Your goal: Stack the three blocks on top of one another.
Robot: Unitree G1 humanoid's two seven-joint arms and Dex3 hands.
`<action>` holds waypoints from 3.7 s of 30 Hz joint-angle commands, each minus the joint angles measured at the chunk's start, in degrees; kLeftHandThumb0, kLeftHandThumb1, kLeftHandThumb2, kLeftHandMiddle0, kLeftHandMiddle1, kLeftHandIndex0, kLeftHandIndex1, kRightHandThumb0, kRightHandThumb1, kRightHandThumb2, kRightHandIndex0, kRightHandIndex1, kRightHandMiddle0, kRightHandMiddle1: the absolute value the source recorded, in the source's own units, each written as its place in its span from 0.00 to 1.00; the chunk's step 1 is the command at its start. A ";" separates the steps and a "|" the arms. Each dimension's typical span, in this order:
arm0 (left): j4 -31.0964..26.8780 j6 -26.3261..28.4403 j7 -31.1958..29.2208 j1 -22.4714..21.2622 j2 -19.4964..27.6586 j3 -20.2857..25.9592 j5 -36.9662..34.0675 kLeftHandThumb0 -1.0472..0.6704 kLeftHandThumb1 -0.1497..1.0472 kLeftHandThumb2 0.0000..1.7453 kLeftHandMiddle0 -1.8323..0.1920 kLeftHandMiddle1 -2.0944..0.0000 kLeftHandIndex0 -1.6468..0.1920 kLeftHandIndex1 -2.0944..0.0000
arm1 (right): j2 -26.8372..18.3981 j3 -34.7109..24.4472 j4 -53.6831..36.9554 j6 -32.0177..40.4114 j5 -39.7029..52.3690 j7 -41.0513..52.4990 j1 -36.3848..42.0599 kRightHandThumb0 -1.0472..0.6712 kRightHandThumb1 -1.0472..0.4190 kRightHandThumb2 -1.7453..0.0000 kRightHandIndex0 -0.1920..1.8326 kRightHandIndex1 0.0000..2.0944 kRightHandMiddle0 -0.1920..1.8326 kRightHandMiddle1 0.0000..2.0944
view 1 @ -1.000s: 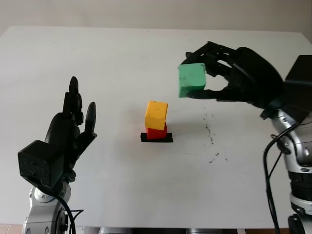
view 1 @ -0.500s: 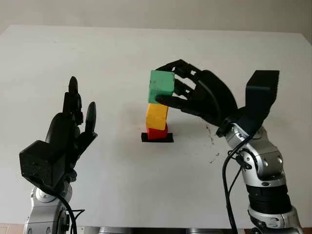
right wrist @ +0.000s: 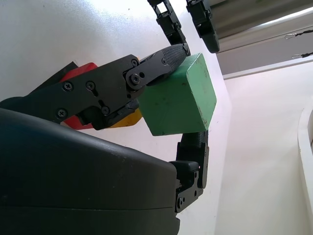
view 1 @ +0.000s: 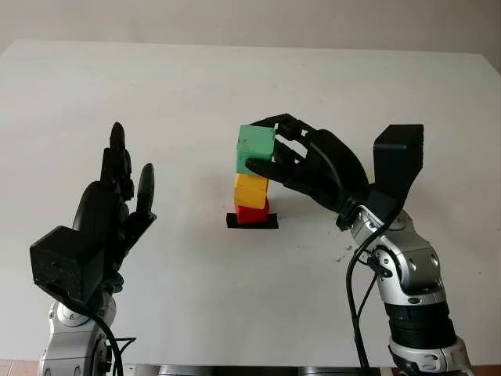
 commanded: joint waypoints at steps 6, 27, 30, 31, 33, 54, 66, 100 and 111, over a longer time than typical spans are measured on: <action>-1.09 0.33 0.58 0.78 -0.15 -0.41 0.94 0.22 1.00 0.38 1.00 0.98 0.99 0.98 | -0.84 -0.90 -1.08 0.92 0.37 0.84 0.06 0.37 0.06 0.97 0.17 0.02 0.22 0.76; -0.85 -0.04 1.32 0.88 -0.36 -1.17 2.26 0.22 1.00 0.39 0.99 0.97 0.99 0.97 | -1.42 -0.34 -1.02 0.88 -0.18 2.13 0.90 0.38 0.08 0.97 0.18 0.03 0.24 0.74; -0.95 0.14 1.16 0.92 -0.26 -1.11 2.12 0.22 1.00 0.39 0.99 0.97 0.99 0.97 | -1.40 0.02 -0.56 -0.39 -0.97 2.27 0.99 0.38 0.08 0.97 0.18 0.03 0.24 0.74; -0.88 0.04 1.13 0.91 -0.23 -1.08 2.10 0.22 1.00 0.39 0.99 0.97 0.99 0.97 | -1.36 0.06 -0.47 -0.56 -1.07 2.37 0.99 0.38 0.08 0.97 0.18 0.03 0.24 0.75; -0.81 0.12 1.18 0.93 -0.10 -1.10 2.35 0.22 1.00 0.39 0.99 0.97 0.99 0.97 | -1.37 0.19 -0.30 -1.06 -1.45 2.59 1.00 0.38 0.08 0.97 0.18 0.02 0.24 0.75; -1.00 0.00 0.93 1.25 -0.43 -1.05 2.18 0.22 1.00 0.39 0.99 0.97 0.98 0.97 | -4.83 3.06 0.92 -4.19 -6.48 7.11 0.98 0.27 0.13 0.97 0.12 0.02 0.12 0.48; -1.39 0.68 1.50 1.24 -0.70 -1.19 2.26 0.22 1.00 0.39 0.99 0.97 0.98 0.97 | -7.15 2.79 0.86 -7.26 -6.79 11.38 1.67 0.17 0.14 0.97 0.00 0.00 0.04 0.19; 2.37 -2.45 0.40 0.98 -1.43 0.50 -2.20 0.24 1.00 0.38 0.98 0.97 0.98 0.97 | 3.38 -9.19 2.35 -20.90 -1.88 -9.00 16.29 0.29 0.00 0.68 0.00 0.00 0.01 0.01; 9.57 -15.91 -3.60 2.10 -2.84 1.60 -7.81 0.18 1.00 0.38 0.97 0.97 0.96 0.97 | 5.54 -6.26 -0.81 -16.18 -1.13 -8.68 19.24 0.21 0.00 0.64 0.00 0.00 0.00 0.00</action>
